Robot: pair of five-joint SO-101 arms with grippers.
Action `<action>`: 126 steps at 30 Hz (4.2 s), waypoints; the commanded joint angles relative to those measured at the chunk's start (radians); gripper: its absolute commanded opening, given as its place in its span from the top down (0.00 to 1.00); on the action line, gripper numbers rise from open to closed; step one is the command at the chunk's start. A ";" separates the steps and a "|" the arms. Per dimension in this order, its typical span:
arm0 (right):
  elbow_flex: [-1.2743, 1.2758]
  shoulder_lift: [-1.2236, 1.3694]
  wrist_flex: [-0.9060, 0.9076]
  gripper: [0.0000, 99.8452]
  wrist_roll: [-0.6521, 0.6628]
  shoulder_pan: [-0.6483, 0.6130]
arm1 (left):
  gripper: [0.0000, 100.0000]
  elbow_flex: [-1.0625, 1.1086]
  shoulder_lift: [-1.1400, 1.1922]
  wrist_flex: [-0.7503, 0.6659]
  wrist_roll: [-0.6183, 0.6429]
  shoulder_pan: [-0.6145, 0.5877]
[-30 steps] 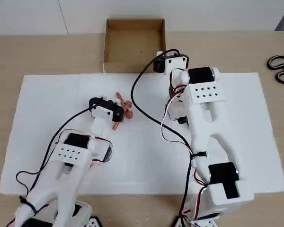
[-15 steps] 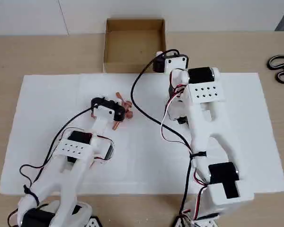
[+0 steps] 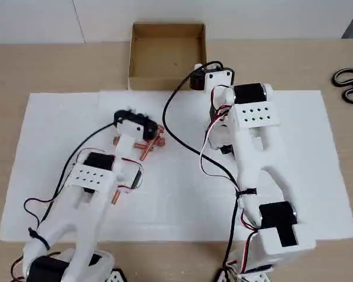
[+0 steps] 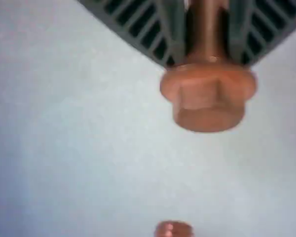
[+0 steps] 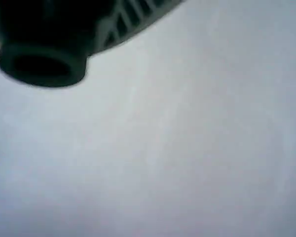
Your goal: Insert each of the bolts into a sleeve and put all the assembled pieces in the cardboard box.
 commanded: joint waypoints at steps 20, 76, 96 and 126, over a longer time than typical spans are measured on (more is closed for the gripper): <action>-0.183 -0.435 0.128 1.00 0.009 0.007 | 0.99 -0.460 -0.440 0.384 -0.011 -0.005; 1.777 -1.721 -1.302 1.00 -0.270 -0.252 | 0.99 -0.200 -0.416 -0.436 0.486 0.236; 1.775 -1.814 -1.165 1.00 -0.272 -0.298 | 0.99 0.053 -0.423 -0.717 0.479 0.379; 1.775 -1.816 -1.165 1.00 -0.272 -0.297 | 0.99 0.239 -0.454 -0.830 0.480 0.393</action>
